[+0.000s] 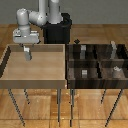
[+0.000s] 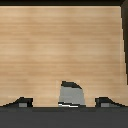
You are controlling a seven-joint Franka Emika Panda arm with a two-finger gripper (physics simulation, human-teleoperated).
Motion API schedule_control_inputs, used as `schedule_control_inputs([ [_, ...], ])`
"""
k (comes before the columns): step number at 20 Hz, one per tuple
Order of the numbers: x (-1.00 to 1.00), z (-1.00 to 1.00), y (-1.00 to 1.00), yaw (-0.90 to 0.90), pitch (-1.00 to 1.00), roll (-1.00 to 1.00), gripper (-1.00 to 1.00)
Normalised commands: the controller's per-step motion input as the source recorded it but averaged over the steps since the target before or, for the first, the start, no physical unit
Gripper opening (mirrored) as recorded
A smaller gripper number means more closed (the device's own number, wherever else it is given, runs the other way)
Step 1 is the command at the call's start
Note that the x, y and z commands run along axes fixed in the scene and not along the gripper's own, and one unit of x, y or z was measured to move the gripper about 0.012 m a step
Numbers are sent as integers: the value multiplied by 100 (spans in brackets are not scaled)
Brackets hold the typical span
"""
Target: Place the milk carton into the appropriate compartment.
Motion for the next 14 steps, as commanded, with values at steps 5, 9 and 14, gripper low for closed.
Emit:
schedule_control_inputs([
  [5,0,-100,0,0,0,0,100],
  [9,0,-25,0,0,0,0,-100],
  [14,0,20,0,0,0,0,-100],
])
